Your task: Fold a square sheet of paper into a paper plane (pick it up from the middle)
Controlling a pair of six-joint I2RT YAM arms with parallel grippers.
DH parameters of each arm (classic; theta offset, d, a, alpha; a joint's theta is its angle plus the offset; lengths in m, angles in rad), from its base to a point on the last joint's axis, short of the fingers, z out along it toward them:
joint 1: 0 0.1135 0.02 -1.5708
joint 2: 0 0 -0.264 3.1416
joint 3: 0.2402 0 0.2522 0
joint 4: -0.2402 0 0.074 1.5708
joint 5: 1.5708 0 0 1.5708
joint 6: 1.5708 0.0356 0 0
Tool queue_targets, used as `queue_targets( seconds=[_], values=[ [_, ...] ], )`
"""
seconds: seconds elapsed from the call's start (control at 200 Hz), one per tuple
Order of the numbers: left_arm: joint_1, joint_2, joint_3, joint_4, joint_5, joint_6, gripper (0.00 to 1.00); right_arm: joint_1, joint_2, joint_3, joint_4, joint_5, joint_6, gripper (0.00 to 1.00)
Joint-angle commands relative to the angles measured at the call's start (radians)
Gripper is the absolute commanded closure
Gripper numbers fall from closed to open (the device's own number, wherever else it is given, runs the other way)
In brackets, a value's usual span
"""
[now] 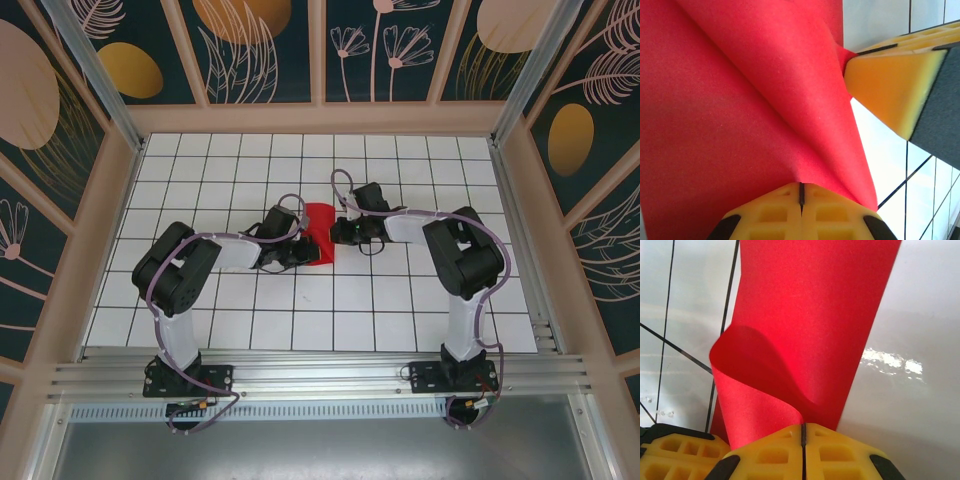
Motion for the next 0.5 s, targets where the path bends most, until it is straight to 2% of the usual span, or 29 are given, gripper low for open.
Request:
queue_targets(
  seconds=[0.0,0.495],
  values=[
    [-0.004,0.026,0.001,-0.082,-0.030,0.026,0.95,0.003,0.022,0.032,-0.016,-0.012,-0.028,0.92],
    [-0.004,-0.030,0.014,-0.090,-0.037,0.027,0.92,0.003,0.052,0.049,-0.059,0.062,-0.024,0.92]
  ],
)
